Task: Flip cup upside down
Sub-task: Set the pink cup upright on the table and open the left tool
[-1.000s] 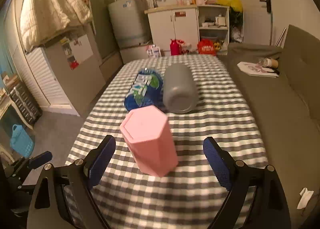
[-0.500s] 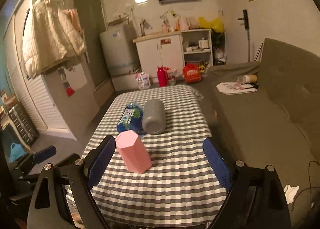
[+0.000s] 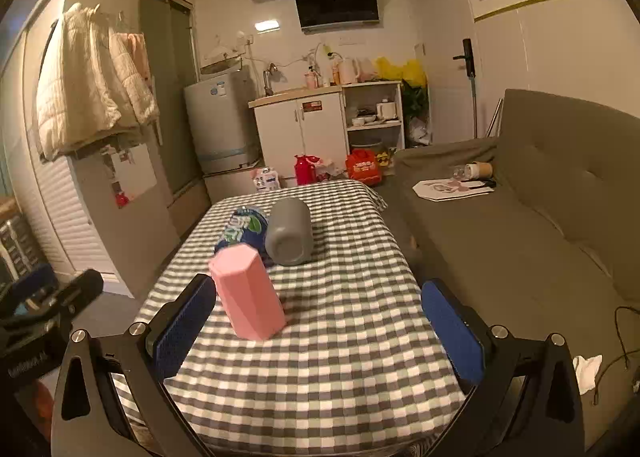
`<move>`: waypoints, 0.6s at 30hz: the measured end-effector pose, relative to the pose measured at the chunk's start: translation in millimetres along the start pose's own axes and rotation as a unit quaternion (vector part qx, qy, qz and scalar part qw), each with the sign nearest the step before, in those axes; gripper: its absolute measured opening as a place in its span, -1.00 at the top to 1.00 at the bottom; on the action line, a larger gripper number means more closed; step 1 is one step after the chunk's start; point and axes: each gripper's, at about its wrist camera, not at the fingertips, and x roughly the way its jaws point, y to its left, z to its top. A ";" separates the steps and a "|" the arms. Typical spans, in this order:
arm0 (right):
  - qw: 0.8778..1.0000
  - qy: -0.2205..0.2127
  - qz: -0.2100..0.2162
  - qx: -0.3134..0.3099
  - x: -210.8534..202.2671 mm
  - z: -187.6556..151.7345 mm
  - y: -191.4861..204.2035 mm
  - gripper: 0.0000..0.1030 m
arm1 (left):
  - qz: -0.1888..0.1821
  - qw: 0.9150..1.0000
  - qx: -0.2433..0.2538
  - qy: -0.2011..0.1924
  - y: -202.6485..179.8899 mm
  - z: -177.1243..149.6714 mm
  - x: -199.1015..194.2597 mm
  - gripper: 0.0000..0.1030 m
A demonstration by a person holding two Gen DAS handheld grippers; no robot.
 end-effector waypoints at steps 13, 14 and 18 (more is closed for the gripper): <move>1.000 -0.005 -0.007 -0.023 -0.8 -6.4 11.1 -0.99 | 0.000 1.000 -0.001 0.007 3.5 -16.1 1.3 -1.00; 1.000 -0.006 -0.007 -0.024 -1.7 -6.4 12.2 -0.99 | 0.001 1.000 0.000 0.007 3.4 -16.2 1.3 -1.00; 1.000 -0.005 -0.007 -0.025 -0.9 -6.3 12.3 -0.99 | 0.002 1.000 0.002 0.006 1.9 -17.0 2.2 -1.00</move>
